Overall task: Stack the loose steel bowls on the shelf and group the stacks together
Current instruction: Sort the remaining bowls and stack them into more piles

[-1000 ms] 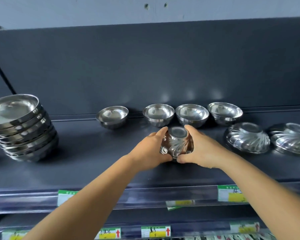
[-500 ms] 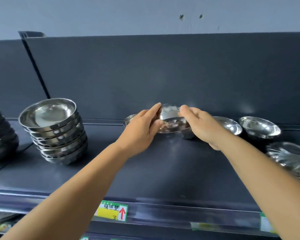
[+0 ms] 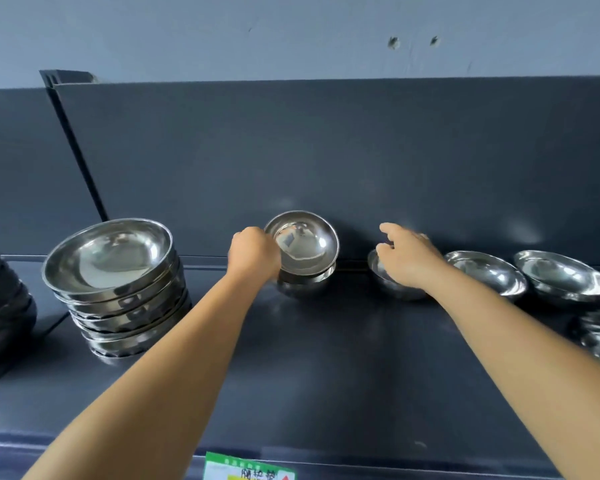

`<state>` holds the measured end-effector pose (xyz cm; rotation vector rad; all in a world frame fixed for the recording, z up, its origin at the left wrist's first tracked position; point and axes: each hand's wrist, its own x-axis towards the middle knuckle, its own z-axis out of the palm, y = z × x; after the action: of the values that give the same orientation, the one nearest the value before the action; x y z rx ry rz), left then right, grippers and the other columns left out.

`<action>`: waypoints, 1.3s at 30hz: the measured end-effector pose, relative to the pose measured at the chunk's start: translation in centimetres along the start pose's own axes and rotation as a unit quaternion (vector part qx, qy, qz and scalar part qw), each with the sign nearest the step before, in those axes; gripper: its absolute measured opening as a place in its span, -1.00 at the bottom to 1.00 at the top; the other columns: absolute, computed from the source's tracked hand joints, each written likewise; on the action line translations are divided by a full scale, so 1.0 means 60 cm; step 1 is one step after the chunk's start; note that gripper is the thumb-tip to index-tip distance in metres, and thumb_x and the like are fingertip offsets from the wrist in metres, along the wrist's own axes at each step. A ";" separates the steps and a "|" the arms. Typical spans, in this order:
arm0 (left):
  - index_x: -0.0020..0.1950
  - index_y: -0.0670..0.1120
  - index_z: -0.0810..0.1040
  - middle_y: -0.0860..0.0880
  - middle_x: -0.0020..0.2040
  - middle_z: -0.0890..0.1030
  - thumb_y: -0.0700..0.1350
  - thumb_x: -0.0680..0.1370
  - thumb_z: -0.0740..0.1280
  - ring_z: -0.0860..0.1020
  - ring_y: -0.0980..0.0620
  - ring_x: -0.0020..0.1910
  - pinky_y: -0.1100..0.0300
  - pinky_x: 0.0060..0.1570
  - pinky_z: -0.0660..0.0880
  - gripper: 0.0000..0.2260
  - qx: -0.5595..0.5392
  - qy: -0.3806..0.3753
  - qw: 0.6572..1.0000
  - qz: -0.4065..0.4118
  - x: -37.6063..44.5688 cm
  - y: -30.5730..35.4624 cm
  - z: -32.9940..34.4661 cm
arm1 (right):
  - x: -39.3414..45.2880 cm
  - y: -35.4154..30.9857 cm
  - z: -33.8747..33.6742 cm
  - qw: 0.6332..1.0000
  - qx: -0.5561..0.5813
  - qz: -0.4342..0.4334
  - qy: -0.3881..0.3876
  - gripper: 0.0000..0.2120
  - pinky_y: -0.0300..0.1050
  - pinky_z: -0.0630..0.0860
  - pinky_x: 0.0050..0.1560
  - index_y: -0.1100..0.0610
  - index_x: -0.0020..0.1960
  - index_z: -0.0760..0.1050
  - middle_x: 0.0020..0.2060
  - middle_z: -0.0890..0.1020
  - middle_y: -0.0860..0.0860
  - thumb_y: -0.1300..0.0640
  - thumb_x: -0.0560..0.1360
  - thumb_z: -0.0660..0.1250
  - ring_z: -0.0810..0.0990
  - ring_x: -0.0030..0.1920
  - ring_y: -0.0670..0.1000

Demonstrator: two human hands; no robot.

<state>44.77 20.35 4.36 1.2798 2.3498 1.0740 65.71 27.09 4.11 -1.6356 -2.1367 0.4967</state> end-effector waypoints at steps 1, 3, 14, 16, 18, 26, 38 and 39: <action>-0.02 -0.35 0.57 -0.28 -0.04 0.65 -0.29 0.54 0.12 0.64 -0.28 -0.07 -0.12 -0.04 0.62 -0.75 -0.018 -0.008 0.999 -0.026 0.007 -0.004 0.003 | 0.003 0.011 -0.003 0.999 -0.044 0.020 0.001 -0.55 0.06 0.31 0.34 0.07 0.47 0.22 0.41 0.39 0.07 0.09 0.59 0.06 0.23 0.43 0.13; -0.04 -0.33 0.58 -0.28 -0.07 0.66 -0.26 0.53 0.15 0.65 -0.27 -0.09 -0.08 -0.03 0.63 -0.77 -0.026 -0.021 0.998 -0.061 0.014 -0.010 0.007 | 0.008 0.032 -0.008 0.990 -0.133 0.041 -0.013 -0.56 0.04 0.30 0.33 0.10 0.46 0.23 0.42 0.38 0.10 0.09 0.59 0.08 0.26 0.41 0.18; -0.29 -0.26 0.56 -0.18 -0.41 0.60 -0.29 0.50 0.12 0.45 -0.07 -0.49 0.21 -0.46 0.36 -0.73 0.033 -0.052 0.997 -0.053 0.020 -0.013 0.020 | 0.019 0.077 0.006 0.983 -0.177 0.041 -0.026 -0.69 -0.03 0.41 0.02 0.14 0.28 0.39 0.18 0.53 0.10 0.19 0.54 0.15 0.44 0.18 0.19; -0.33 -0.25 0.52 -0.18 -0.44 0.58 -0.30 0.48 0.11 0.43 -0.06 -0.51 0.23 -0.46 0.34 -0.74 0.038 -0.057 0.996 -0.049 0.014 -0.013 0.019 | 0.018 0.081 0.008 0.991 -0.132 0.034 -0.015 -0.92 -0.10 0.33 -0.31 0.17 -0.05 0.44 -0.13 0.55 0.10 0.23 0.50 0.17 0.47 -0.10 0.16; -0.35 -0.23 0.50 -0.18 -0.43 0.58 -0.29 0.48 0.11 0.41 -0.06 -0.52 0.23 -0.45 0.34 -0.74 0.030 -0.063 0.996 -0.050 0.008 -0.015 0.016 | 0.015 0.082 0.009 0.993 -0.113 0.032 -0.011 -0.89 -0.12 0.22 -0.43 0.17 -0.25 0.37 -0.30 0.48 0.09 0.26 0.46 0.18 0.39 -0.28 0.12; -0.42 -0.14 0.42 -0.04 -0.66 0.46 -0.12 0.54 0.20 0.35 -0.01 -0.56 0.23 -0.38 0.35 -0.67 -0.020 -0.101 0.993 -0.057 -0.012 -0.027 0.008 | -0.010 0.080 -0.034 0.996 -0.051 0.054 0.054 -0.70 -0.12 0.08 -0.41 0.10 -0.43 0.15 -0.47 0.26 0.05 0.33 0.39 0.16 0.20 -0.38 0.07; -0.18 -0.20 0.53 -0.09 -0.52 0.53 -0.13 0.60 0.14 0.36 0.04 -0.61 0.32 -0.56 0.33 -0.74 -0.117 -0.176 0.976 -0.057 -0.069 -0.002 0.017 | -0.052 -0.014 -0.061 0.989 0.125 0.039 0.063 -0.74 -0.06 0.58 -0.27 0.30 -0.06 0.64 -0.28 0.70 0.16 0.28 0.42 0.19 0.59 -0.44 0.04; -0.12 -0.22 0.53 -0.12 -0.48 0.55 -0.07 0.62 0.11 0.38 0.02 -0.59 0.31 -0.53 0.34 -0.69 -0.130 -0.172 0.975 -0.057 -0.070 -0.001 0.015 | -0.056 -0.021 -0.053 0.991 0.121 0.037 0.051 -0.74 -0.11 0.54 -0.30 0.31 -0.07 0.64 -0.31 0.69 0.14 0.29 0.42 0.18 0.58 -0.45 0.03</action>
<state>47.65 17.36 3.22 1.1185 1.9304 0.9922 67.10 23.66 7.16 -1.5725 -1.8675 0.6517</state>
